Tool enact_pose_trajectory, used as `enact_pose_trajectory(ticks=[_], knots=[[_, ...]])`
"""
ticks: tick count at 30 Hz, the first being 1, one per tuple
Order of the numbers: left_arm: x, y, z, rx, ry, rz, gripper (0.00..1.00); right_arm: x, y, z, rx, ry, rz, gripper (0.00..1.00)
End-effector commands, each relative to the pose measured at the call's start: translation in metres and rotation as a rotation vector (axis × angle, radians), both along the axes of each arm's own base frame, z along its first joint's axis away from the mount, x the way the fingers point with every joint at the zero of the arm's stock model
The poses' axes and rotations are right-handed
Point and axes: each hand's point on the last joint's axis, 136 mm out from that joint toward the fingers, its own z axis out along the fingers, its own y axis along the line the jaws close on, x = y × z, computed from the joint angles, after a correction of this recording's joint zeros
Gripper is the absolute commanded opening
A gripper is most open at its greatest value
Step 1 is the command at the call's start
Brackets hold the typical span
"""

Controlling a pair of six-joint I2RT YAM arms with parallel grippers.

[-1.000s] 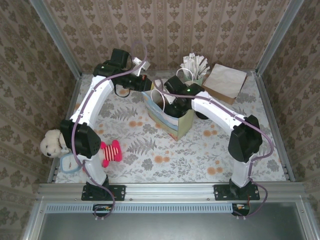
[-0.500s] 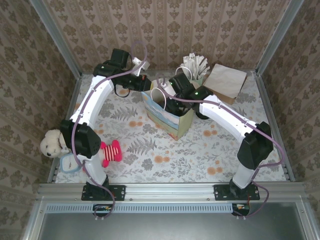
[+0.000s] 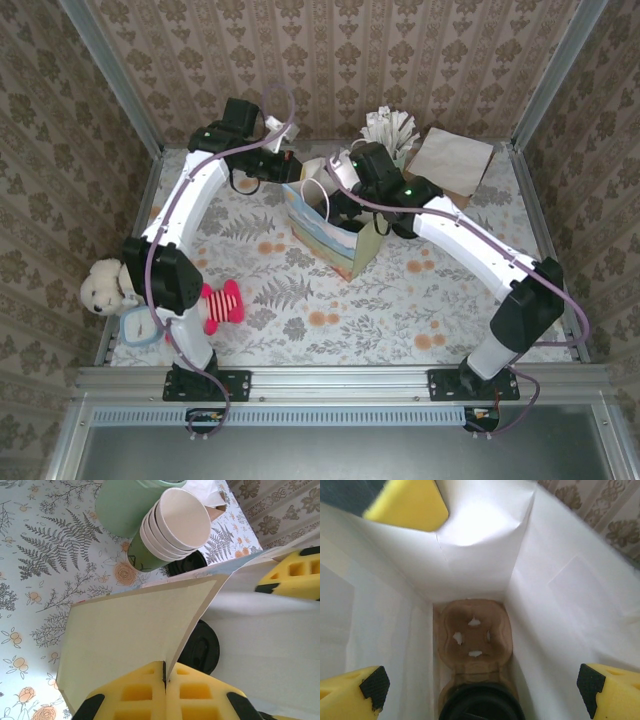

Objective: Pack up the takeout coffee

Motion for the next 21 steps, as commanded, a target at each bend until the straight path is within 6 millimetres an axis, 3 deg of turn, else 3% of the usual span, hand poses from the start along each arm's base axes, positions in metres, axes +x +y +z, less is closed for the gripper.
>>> enact_pose_trajectory(ticks=[1, 9, 13, 15, 17, 19, 21], knots=[[0.003, 0.003, 0.006, -0.004, 0.007, 0.021, 0.0, -0.002, -0.003, 0.036, 0.078, -0.109, -0.009, 1.0], [0.002, 0.003, 0.004, -0.003, 0.006, 0.022, 0.0, -0.006, -0.012, 0.059, 0.131, -0.16, -0.03, 1.0], [0.004, 0.006, 0.003, 0.002, 0.005, 0.037, 0.0, -0.015, -0.019, 0.096, 0.249, -0.257, -0.055, 1.0], [0.005, 0.007, 0.003, -0.001, 0.01, 0.051, 0.0, -0.024, -0.032, 0.123, 0.322, -0.333, -0.097, 1.0], [0.008, 0.01, 0.003, 0.015, 0.007, 0.082, 0.0, -0.03, -0.054, 0.136, 0.369, -0.352, -0.186, 1.0], [0.01, 0.012, 0.004, 0.014, 0.005, 0.112, 0.0, -0.038, -0.082, 0.132, 0.404, -0.286, -0.313, 1.0], [0.012, 0.014, 0.008, 0.007, -0.002, 0.143, 0.0, -0.046, -0.109, 0.109, 0.431, -0.147, -0.442, 1.0]])
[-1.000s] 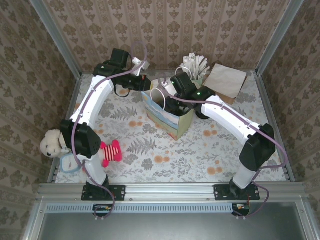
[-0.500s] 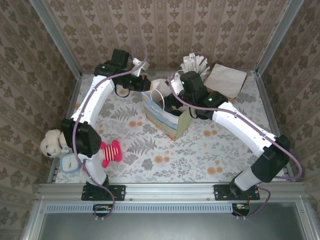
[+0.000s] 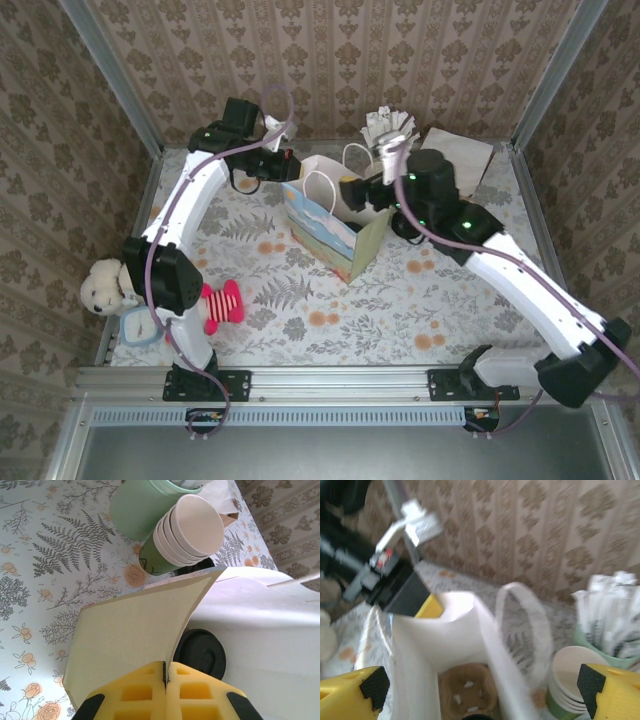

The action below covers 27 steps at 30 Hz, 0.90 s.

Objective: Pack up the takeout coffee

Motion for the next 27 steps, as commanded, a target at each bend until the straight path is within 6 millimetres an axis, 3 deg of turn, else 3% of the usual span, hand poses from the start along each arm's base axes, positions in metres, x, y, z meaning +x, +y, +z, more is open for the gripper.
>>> enact_pose_trajectory(ticks=[1, 2, 4, 6, 9, 11, 16, 23, 27], knots=[[0.004, 0.011, 0.013, -0.011, -0.02, 0.089, 0.0, -0.012, -0.052, -0.025, 0.172, 0.224, -0.238, 1.0], [0.004, 0.012, 0.014, -0.013, -0.021, 0.102, 0.0, -0.02, -0.062, -0.051, 0.207, 0.363, -0.309, 0.97], [0.005, 0.013, 0.017, -0.022, -0.027, 0.122, 0.0, -0.027, -0.065, -0.079, 0.256, 0.519, -0.391, 0.91], [0.003, 0.011, 0.021, -0.04, -0.029, 0.12, 0.0, -0.023, -0.053, -0.093, 0.335, 0.635, -0.425, 0.83], [0.001, 0.012, 0.023, -0.039, -0.04, 0.124, 0.0, -0.004, -0.015, -0.093, 0.422, 0.677, -0.34, 0.66], [0.0, 0.015, 0.022, -0.03, -0.045, 0.144, 0.0, 0.005, -0.006, -0.1, 0.363, 0.702, -0.366, 0.66], [-0.001, 0.02, 0.018, -0.059, -0.013, 0.234, 0.0, 0.005, 0.002, -0.126, 0.245, 0.788, -0.433, 0.58], [-0.022, 0.025, 0.012, -0.08, 0.045, 0.324, 0.06, 0.02, 0.011, -0.117, 0.102, 0.711, -0.344, 0.28], [-0.037, 0.02, 0.011, -0.087, 0.067, 0.303, 0.1, 0.043, 0.013, -0.115, -0.004, 0.681, -0.217, 0.2]])
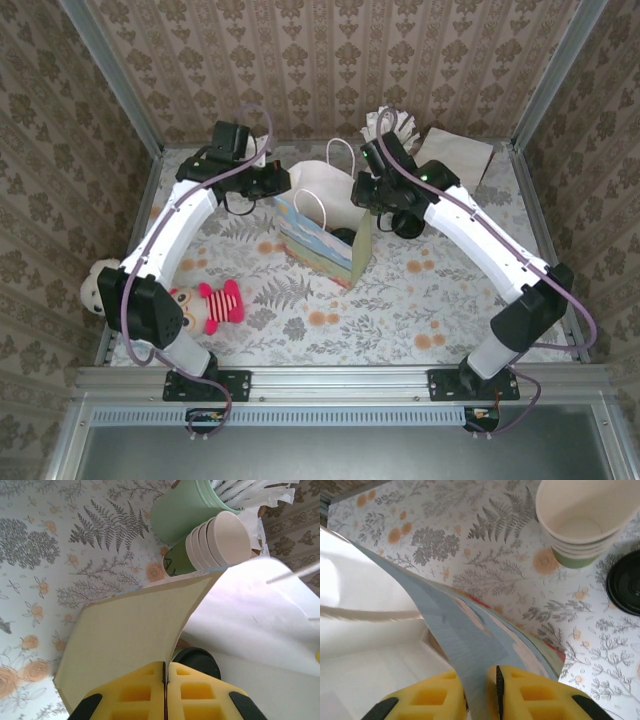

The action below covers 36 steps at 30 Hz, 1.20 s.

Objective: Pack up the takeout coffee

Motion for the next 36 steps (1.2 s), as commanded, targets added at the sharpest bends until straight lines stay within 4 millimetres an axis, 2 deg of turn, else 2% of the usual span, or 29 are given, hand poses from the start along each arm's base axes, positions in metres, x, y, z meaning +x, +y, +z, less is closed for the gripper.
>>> enact_pose_trajectory(ticks=[1, 3, 6, 9, 12, 14, 15, 17, 20, 23, 24, 26, 29, 30, 31, 33, 36], knots=[[-0.009, -0.004, 0.016, -0.04, -0.025, 0.009, 0.11, 0.019, -0.006, -0.003, -0.099, -0.013, 0.143, 0.17], [-0.011, -0.004, 0.016, -0.061, -0.026, 0.015, 0.15, 0.033, -0.005, -0.012, -0.075, 0.012, 0.202, 0.09], [-0.013, -0.012, 0.018, -0.12, -0.014, -0.004, 0.2, 0.048, 0.001, -0.02, -0.055, 0.047, 0.275, 0.03], [-0.012, -0.016, 0.027, -0.147, -0.037, -0.022, 0.24, 0.055, 0.027, -0.021, -0.009, 0.025, 0.451, 0.02], [-0.014, -0.015, 0.035, -0.161, -0.059, -0.057, 0.33, 0.066, 0.033, -0.026, -0.074, 0.006, 0.55, 0.02], [-0.013, -0.006, 0.039, -0.148, -0.076, -0.056, 0.47, 0.076, 0.031, -0.023, -0.12, -0.011, 0.559, 0.02], [-0.01, 0.003, 0.039, -0.135, -0.093, -0.041, 0.56, 0.081, 0.03, -0.018, -0.138, -0.03, 0.557, 0.03], [-0.004, 0.022, 0.037, -0.097, -0.115, 0.019, 0.68, 0.089, 0.026, -0.006, -0.17, -0.068, 0.53, 0.04], [0.002, 0.038, 0.035, -0.083, -0.151, 0.064, 0.72, 0.093, 0.026, 0.009, -0.161, -0.121, 0.521, 0.06], [0.004, 0.034, 0.03, -0.082, -0.134, 0.035, 0.69, 0.085, 0.037, 0.014, -0.116, -0.135, 0.594, 0.11], [0.005, 0.031, 0.03, -0.094, -0.119, 0.024, 0.67, 0.081, 0.042, 0.015, -0.096, -0.139, 0.632, 0.15], [0.007, 0.024, 0.023, -0.116, -0.081, -0.003, 0.63, 0.081, 0.041, 0.021, -0.102, -0.153, 0.636, 0.34], [0.011, 0.022, 0.016, -0.11, -0.05, -0.004, 0.62, 0.094, 0.019, 0.043, -0.149, -0.213, 0.486, 0.75], [0.013, 0.021, 0.017, -0.117, -0.054, -0.001, 0.63, 0.098, 0.009, 0.052, -0.163, -0.238, 0.428, 0.96], [0.014, 0.019, 0.019, -0.132, -0.053, -0.006, 0.63, 0.101, -0.001, 0.059, -0.174, -0.261, 0.372, 1.0], [0.01, 0.009, 0.026, -0.186, -0.043, -0.039, 0.64, 0.106, -0.029, 0.069, -0.189, -0.306, 0.251, 1.0], [0.001, -0.009, 0.03, -0.232, -0.026, -0.067, 0.64, 0.114, -0.073, 0.058, -0.178, -0.301, 0.106, 1.0]])
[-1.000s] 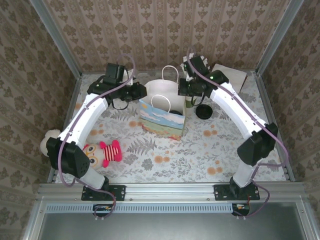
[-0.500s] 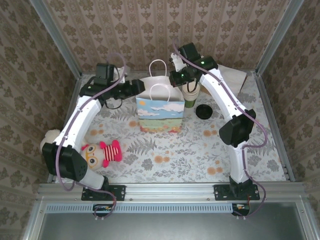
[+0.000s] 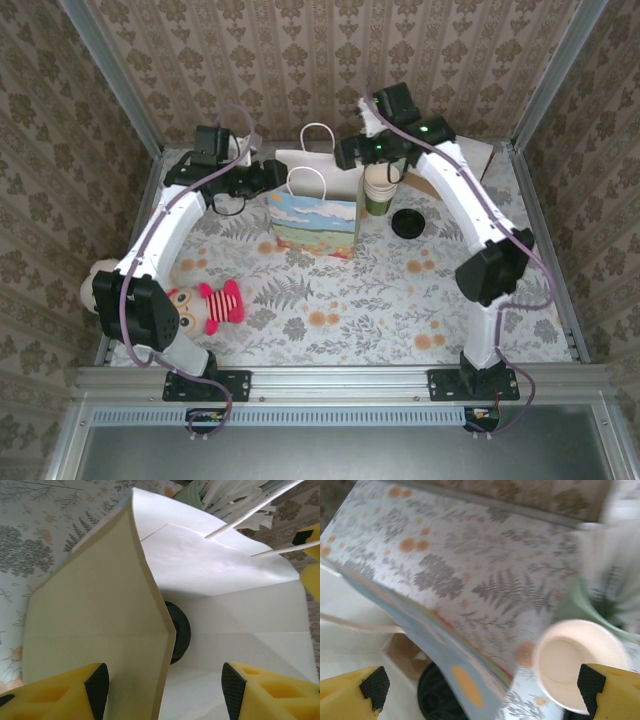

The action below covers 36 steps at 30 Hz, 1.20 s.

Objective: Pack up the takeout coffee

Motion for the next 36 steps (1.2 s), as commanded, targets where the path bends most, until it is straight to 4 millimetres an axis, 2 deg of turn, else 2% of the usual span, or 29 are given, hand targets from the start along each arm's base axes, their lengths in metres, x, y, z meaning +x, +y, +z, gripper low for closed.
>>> enact_pose_trajectory(ticks=[1, 3, 5, 7, 10, 13, 15, 16, 19, 21, 24, 27, 30, 33, 36], knots=[[-0.014, -0.032, 0.028, -0.109, -0.019, -0.082, 0.65, 0.02, -0.064, 0.027, 0.047, -0.118, -0.247, 1.0], [-0.02, -0.047, 0.029, -0.138, -0.007, -0.105, 0.65, 0.027, -0.084, 0.016, 0.047, -0.109, -0.266, 0.99], [-0.023, -0.052, 0.026, -0.129, 0.008, -0.108, 0.65, 0.033, -0.086, 0.008, 0.044, -0.106, -0.195, 0.96], [-0.02, -0.042, 0.018, -0.087, 0.024, -0.057, 0.66, 0.038, -0.083, 0.004, 0.018, -0.113, -0.123, 0.91], [-0.011, -0.017, 0.01, -0.056, 0.01, 0.041, 0.7, 0.041, -0.075, 0.001, -0.022, -0.096, -0.042, 0.81], [-0.004, 0.014, 0.004, -0.016, -0.01, 0.139, 0.75, 0.045, -0.072, -0.006, -0.031, -0.064, -0.069, 0.67], [-0.002, 0.026, 0.005, -0.007, -0.036, 0.161, 0.78, 0.046, -0.068, -0.016, -0.055, -0.04, -0.083, 0.6], [-0.002, 0.026, 0.009, -0.012, -0.05, 0.147, 0.78, 0.046, -0.066, -0.022, -0.069, -0.029, -0.087, 0.57], [-0.007, 0.005, 0.024, -0.029, -0.088, 0.02, 0.77, 0.05, -0.066, -0.034, -0.123, -0.008, -0.148, 0.49], [-0.008, -0.015, 0.032, 0.03, -0.133, -0.059, 0.77, 0.056, -0.069, -0.038, -0.134, -0.012, -0.192, 0.49], [0.0, -0.034, 0.029, 0.099, -0.131, -0.104, 0.74, 0.059, -0.065, -0.037, -0.107, -0.018, -0.209, 0.51], [0.009, -0.039, 0.017, 0.163, -0.083, -0.11, 0.6, 0.057, -0.059, -0.033, -0.067, -0.014, -0.205, 0.54], [0.009, -0.04, 0.007, 0.239, -0.066, -0.121, 0.51, 0.054, -0.056, -0.031, -0.05, -0.008, -0.19, 0.61], [0.004, -0.039, 0.005, 0.267, -0.054, -0.151, 0.51, 0.052, -0.053, -0.031, -0.056, -0.007, -0.168, 0.63], [0.002, -0.031, 0.0, 0.337, -0.04, -0.15, 0.55, 0.054, -0.05, -0.033, -0.054, -0.014, -0.164, 0.63]])
